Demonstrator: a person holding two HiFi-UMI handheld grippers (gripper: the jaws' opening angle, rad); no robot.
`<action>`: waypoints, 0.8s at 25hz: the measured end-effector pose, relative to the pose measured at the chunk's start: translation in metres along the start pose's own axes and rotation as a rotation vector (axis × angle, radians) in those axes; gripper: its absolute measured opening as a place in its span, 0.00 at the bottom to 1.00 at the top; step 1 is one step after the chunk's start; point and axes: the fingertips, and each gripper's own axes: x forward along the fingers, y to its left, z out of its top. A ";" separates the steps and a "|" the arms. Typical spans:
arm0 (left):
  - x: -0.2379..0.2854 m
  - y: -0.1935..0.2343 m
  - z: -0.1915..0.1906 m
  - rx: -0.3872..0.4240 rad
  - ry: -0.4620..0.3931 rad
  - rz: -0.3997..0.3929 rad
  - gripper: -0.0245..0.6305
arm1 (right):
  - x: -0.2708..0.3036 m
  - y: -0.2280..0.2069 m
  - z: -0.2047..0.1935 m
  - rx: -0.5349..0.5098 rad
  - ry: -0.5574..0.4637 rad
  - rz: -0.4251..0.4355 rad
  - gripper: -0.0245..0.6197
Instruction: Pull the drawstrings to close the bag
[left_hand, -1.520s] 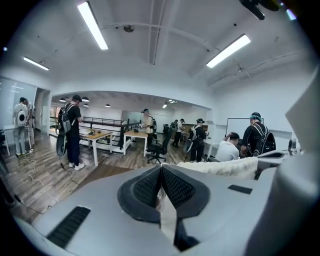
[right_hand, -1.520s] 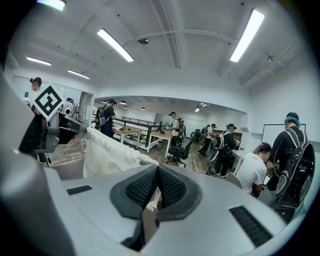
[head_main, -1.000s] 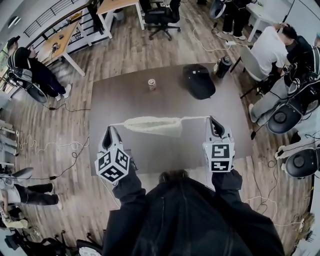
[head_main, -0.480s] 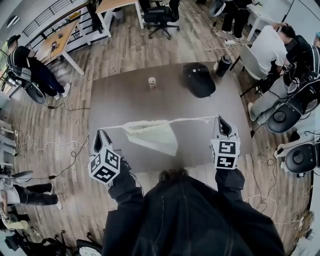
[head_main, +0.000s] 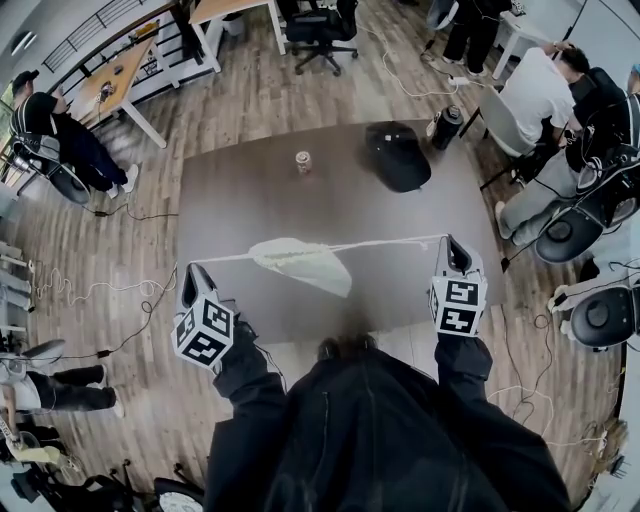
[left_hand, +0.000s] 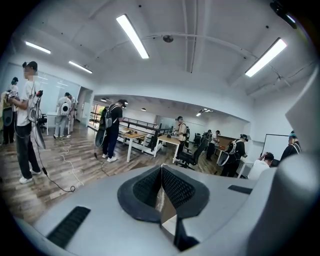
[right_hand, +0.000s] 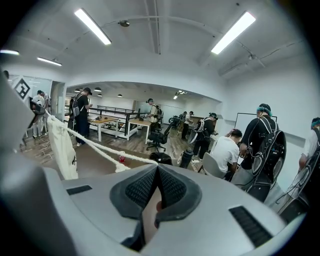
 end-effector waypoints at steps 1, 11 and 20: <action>0.000 0.002 0.000 0.000 0.000 0.004 0.09 | 0.000 -0.001 -0.001 0.000 0.003 -0.004 0.07; 0.002 0.030 -0.006 -0.026 0.013 0.073 0.09 | 0.005 -0.019 -0.022 0.040 0.048 -0.035 0.07; 0.022 0.005 -0.044 -0.007 0.131 -0.053 0.09 | 0.021 -0.017 -0.022 0.054 0.071 0.031 0.07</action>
